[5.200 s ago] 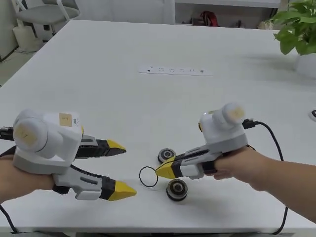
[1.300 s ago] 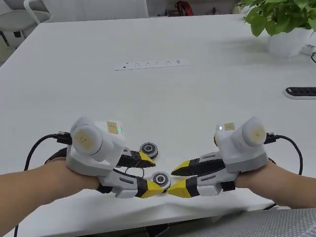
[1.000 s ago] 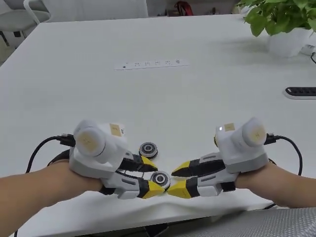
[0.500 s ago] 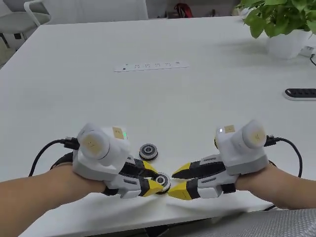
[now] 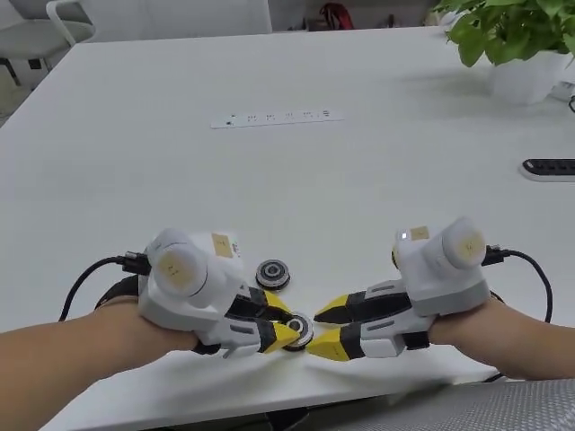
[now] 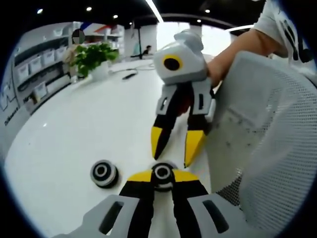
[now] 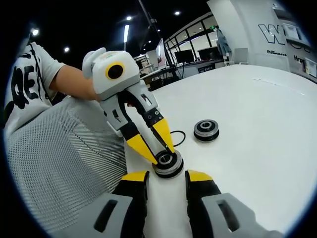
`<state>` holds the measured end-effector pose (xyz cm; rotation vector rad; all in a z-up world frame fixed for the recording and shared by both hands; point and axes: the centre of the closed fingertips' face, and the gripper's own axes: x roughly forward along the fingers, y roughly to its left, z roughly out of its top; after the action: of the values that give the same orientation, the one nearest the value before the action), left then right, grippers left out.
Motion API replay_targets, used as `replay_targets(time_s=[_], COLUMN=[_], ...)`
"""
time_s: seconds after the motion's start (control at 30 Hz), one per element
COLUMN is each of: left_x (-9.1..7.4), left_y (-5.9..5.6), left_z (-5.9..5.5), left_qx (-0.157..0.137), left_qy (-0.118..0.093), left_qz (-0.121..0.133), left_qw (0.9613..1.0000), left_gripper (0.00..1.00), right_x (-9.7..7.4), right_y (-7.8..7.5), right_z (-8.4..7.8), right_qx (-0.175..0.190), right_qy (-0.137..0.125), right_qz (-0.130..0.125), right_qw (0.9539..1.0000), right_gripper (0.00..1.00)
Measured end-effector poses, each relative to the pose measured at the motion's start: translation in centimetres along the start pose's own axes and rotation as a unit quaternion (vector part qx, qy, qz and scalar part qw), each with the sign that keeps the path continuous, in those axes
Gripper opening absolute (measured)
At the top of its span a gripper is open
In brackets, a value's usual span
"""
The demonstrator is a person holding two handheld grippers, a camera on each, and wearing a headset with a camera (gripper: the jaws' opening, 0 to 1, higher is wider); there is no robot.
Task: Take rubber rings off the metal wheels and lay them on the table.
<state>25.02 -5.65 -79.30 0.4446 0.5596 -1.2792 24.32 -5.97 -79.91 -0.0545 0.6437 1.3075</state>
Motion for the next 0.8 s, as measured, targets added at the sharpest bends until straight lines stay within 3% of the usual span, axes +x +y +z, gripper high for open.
replay_targets(time_s=[0.23,0.8], left_x=[0.02,0.02], left_y=[0.03,0.06], left_z=[0.0,0.01], left_qx=[0.001,-0.001], left_qy=[-0.002,-0.006], left_qz=[0.001,0.002], left_qw=[1.0,1.0], left_gripper=[0.14,0.13], right_x=[0.19,0.95], right_y=[0.02,-0.14], right_z=[-0.06,-0.29], right_qx=[-0.004,-0.061], right_qy=[0.002,0.009], right_qz=[0.003,0.002], right_qw=[1.0,0.9981], right_gripper=[0.27,0.22])
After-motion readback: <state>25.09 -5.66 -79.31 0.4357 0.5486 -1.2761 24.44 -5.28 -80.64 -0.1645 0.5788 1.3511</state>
